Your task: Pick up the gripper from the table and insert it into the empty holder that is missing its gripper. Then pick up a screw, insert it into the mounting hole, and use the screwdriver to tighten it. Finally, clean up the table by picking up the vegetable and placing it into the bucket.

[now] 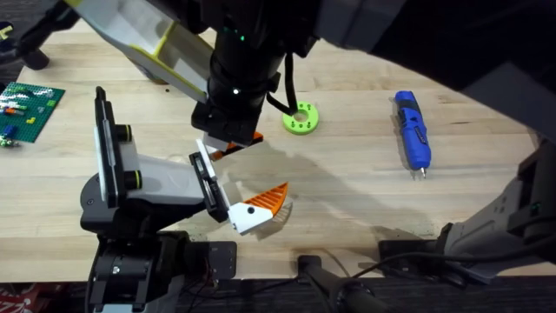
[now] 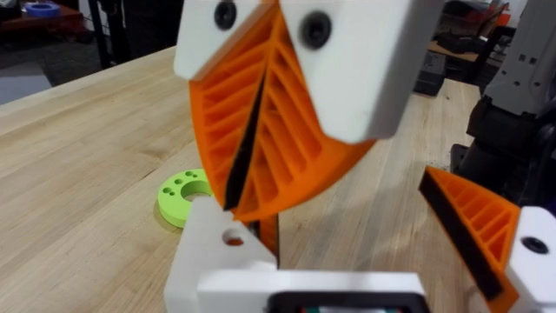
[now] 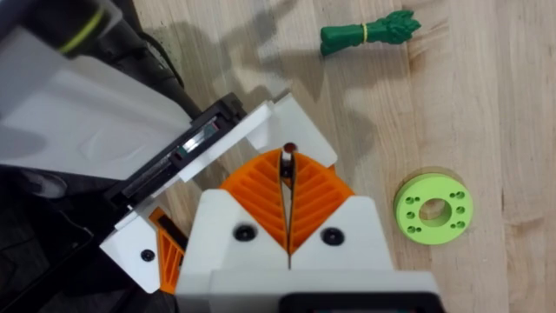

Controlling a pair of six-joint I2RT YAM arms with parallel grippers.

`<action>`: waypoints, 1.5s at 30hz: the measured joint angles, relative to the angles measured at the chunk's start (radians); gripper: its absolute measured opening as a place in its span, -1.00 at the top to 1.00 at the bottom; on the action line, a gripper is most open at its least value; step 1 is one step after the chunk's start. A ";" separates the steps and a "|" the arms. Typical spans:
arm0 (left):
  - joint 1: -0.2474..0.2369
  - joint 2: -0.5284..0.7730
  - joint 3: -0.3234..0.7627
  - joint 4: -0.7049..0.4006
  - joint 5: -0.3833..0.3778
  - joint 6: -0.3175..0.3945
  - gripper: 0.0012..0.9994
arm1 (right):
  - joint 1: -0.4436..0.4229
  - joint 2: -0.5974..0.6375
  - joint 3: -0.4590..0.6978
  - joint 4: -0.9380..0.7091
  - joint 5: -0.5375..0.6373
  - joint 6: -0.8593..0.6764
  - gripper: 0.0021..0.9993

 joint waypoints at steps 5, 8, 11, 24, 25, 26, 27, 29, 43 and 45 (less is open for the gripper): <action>0.000 0.000 0.000 0.000 0.000 0.000 -0.98 | -0.002 0.001 0.000 -0.002 0.000 0.000 0.99; 0.000 0.000 0.000 0.000 0.000 0.000 -0.98 | -0.010 0.000 0.000 0.005 -0.001 0.000 0.99; 0.000 0.000 0.000 0.000 0.000 0.000 -0.98 | -0.020 0.001 0.000 0.006 -0.001 0.000 0.99; 0.000 0.000 0.000 0.000 0.000 0.000 -0.98 | -0.030 -0.023 0.011 -0.025 -0.001 0.000 0.99; 0.000 0.000 0.000 0.000 0.000 0.000 -0.98 | -0.030 -0.023 0.019 -0.030 -0.001 0.000 0.99; 0.000 0.000 0.000 0.000 0.000 0.000 -0.98 | -0.030 -0.023 0.027 -0.033 -0.001 0.000 0.99; 0.000 0.000 0.000 0.000 0.000 0.000 -0.98 | -0.030 -0.023 0.034 -0.033 -0.001 0.000 0.99; 0.000 0.000 0.000 0.000 0.000 0.000 -0.98 | -0.030 -0.023 0.045 -0.033 -0.001 0.000 0.99; 0.000 0.000 0.000 0.000 0.000 0.000 -0.98 | -0.006 -0.024 0.048 0.003 -0.002 0.000 0.99; 0.000 0.000 0.000 0.000 0.000 0.000 -0.98 | -0.006 -0.024 0.048 0.003 -0.002 0.000 0.99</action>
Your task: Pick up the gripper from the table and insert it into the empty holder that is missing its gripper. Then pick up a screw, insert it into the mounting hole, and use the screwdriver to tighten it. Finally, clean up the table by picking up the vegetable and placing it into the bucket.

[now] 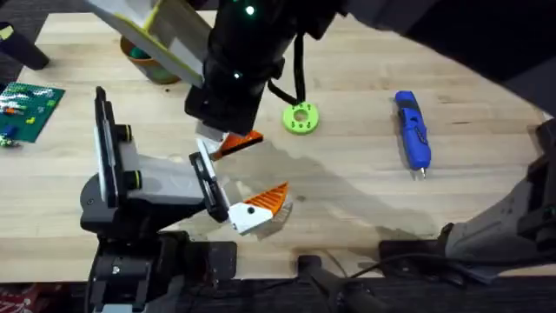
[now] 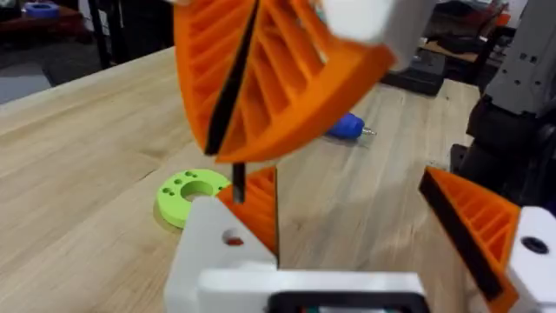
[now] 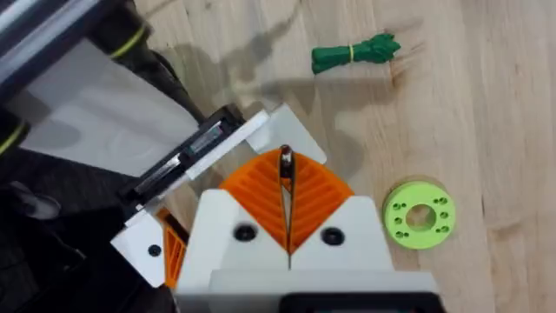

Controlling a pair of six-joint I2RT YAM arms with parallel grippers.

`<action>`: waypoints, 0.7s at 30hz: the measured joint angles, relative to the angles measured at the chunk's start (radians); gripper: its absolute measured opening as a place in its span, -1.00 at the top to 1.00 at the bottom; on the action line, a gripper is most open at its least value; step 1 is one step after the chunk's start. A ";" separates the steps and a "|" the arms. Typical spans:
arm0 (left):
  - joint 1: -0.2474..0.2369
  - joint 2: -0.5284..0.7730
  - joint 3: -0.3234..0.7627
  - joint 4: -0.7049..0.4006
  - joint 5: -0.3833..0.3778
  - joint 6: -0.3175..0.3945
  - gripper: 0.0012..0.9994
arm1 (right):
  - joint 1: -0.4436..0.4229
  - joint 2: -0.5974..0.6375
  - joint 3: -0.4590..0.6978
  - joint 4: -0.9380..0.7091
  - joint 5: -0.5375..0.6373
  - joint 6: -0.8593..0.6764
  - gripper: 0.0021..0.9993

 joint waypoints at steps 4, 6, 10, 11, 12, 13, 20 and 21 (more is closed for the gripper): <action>0.000 0.000 0.000 0.000 0.000 0.000 -0.98 | 0.000 0.000 0.000 0.002 0.000 0.000 0.99; 0.000 0.000 0.000 0.000 0.000 0.000 -0.98 | 0.001 0.000 0.000 0.002 0.000 0.000 0.99; 0.000 0.000 0.000 0.000 0.000 0.000 -0.98 | 0.002 0.000 0.000 -0.011 0.000 -0.006 0.99; 0.000 0.000 0.000 0.000 0.000 0.000 -0.98 | 0.002 0.000 0.000 -0.017 0.000 -0.009 0.99; 0.000 0.000 0.000 0.000 0.000 0.000 -0.98 | 0.002 0.000 0.000 -0.020 0.000 -0.011 0.99; 0.000 0.000 0.000 0.000 0.000 0.000 -0.98 | 0.002 0.000 0.000 -0.021 0.000 -0.013 0.99; 0.000 0.000 0.000 0.000 0.000 0.000 -0.98 | 0.002 0.019 0.000 -0.015 0.000 -0.019 0.99; 0.000 0.000 0.000 0.000 0.000 0.000 -0.98 | 0.002 0.022 0.000 -0.011 0.000 -0.019 0.99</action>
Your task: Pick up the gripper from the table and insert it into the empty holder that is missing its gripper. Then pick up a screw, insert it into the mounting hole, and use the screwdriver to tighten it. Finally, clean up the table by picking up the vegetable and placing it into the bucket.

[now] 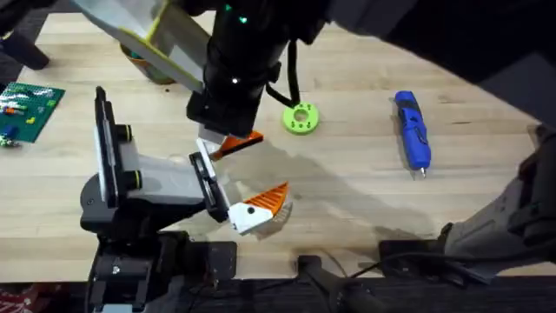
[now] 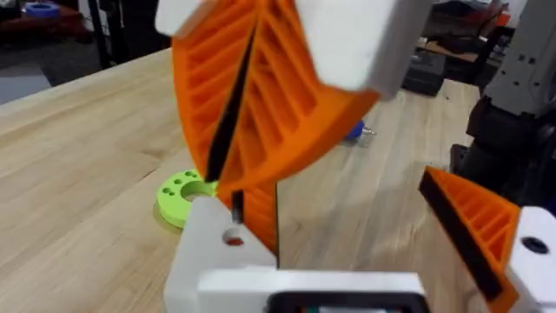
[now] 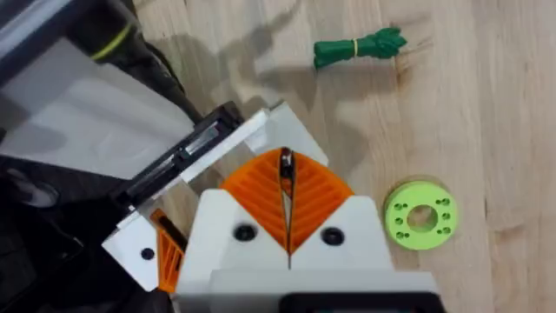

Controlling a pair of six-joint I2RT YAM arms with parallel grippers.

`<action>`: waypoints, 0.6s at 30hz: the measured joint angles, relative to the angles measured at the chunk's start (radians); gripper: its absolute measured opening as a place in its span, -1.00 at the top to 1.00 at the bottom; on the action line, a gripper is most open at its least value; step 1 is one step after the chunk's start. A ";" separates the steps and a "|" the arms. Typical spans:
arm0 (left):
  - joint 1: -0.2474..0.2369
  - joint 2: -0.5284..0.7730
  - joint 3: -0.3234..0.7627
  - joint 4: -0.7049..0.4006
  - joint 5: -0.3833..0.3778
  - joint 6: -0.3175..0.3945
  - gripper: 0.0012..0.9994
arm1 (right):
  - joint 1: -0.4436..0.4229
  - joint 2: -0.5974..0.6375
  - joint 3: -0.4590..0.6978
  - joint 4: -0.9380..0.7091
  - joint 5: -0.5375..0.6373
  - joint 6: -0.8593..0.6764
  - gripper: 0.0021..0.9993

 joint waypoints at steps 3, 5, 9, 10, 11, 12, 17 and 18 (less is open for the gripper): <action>0.000 0.000 0.000 0.000 0.000 0.000 -0.98 | 0.000 0.004 0.000 0.003 0.000 -0.001 0.99; 0.000 0.000 0.000 0.000 0.000 0.000 -0.98 | 0.000 0.004 0.000 0.004 0.000 -0.003 0.99; 0.000 0.000 0.000 0.000 0.000 0.000 -0.98 | 0.000 0.004 0.000 0.010 0.000 -0.003 0.99; 0.000 0.000 0.000 0.000 0.000 0.000 -0.98 | 0.000 0.004 0.000 0.011 0.000 -0.003 0.99; 0.000 0.000 0.000 0.000 0.000 0.000 -0.98 | 0.000 0.004 0.000 0.011 0.000 -0.003 0.99; 0.000 0.000 0.000 0.000 0.000 0.000 -0.98 | 0.000 0.005 0.000 0.011 0.000 -0.003 0.99; 0.000 0.000 0.000 0.000 0.000 0.000 -0.98 | 0.000 0.004 0.000 0.010 0.000 -0.003 0.99; 0.000 0.000 0.000 0.000 0.000 0.000 -0.98 | 0.000 0.005 0.000 0.010 0.000 -0.003 0.99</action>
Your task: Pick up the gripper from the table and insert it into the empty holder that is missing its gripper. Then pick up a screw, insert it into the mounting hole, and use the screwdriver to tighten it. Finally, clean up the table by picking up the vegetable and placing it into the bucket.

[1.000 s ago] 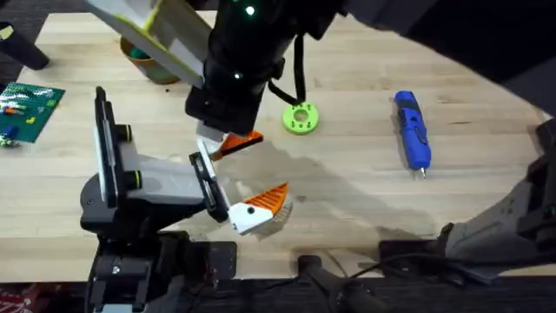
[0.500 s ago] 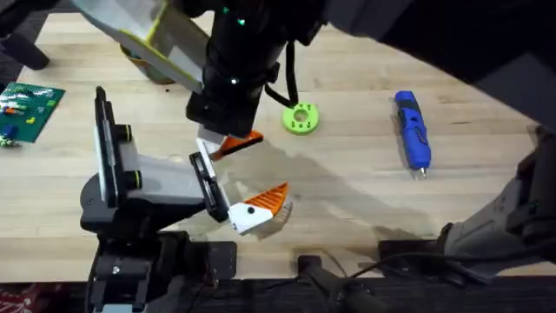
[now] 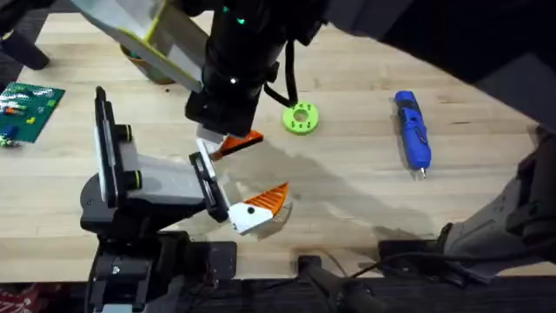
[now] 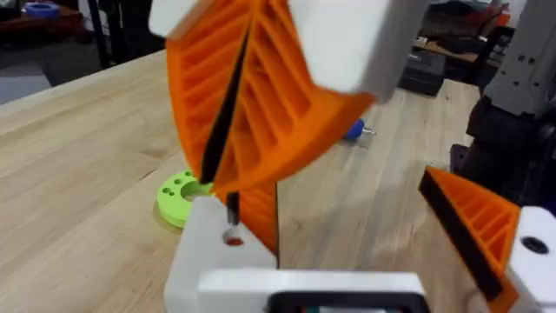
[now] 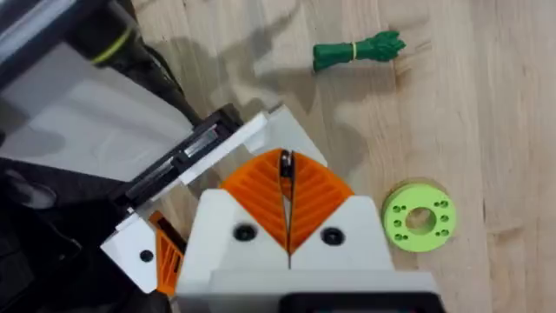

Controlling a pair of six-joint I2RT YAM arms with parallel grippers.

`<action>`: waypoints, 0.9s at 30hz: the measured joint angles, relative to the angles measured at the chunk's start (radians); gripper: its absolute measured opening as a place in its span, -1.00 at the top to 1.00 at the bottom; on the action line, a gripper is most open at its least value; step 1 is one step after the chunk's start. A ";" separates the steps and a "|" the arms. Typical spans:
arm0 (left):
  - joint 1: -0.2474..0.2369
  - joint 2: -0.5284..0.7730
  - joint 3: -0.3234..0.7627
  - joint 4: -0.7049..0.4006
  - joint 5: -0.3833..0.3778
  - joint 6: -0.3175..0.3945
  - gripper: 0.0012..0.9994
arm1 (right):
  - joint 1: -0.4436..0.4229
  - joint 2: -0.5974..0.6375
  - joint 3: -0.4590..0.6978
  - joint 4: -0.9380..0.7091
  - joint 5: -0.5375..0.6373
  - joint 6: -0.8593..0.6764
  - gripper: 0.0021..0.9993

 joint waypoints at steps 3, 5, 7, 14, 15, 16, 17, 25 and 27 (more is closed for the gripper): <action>0.000 0.000 0.000 0.000 0.000 0.000 -0.98 | 0.000 0.000 0.000 0.000 0.000 0.000 0.99; 0.000 0.000 0.000 0.000 0.000 0.000 -0.98 | 0.000 0.000 0.000 0.000 0.000 0.000 0.99; 0.000 0.000 0.000 0.000 0.000 0.000 -0.98 | 0.000 0.000 0.000 0.002 0.000 0.000 0.99; 0.000 0.000 0.000 0.000 0.000 0.000 -0.98 | 0.000 0.000 0.000 0.012 0.000 0.000 0.99; 0.000 0.000 0.000 0.000 0.000 0.000 -0.98 | 0.000 0.000 -0.002 0.013 0.000 0.000 0.99; 0.000 0.000 0.000 0.000 0.000 0.000 -0.98 | 0.000 0.000 -0.003 0.012 0.000 0.000 0.99; 0.000 0.000 0.000 0.000 0.000 0.000 -0.98 | 0.000 0.000 -0.006 0.012 0.000 0.000 0.99; 0.000 0.000 0.000 0.000 0.000 0.000 -0.98 | 0.000 0.000 -0.018 0.014 0.000 0.000 0.99; 0.000 0.000 0.000 0.000 0.000 0.000 -0.98 | 0.000 0.000 -0.018 0.014 0.000 0.000 0.99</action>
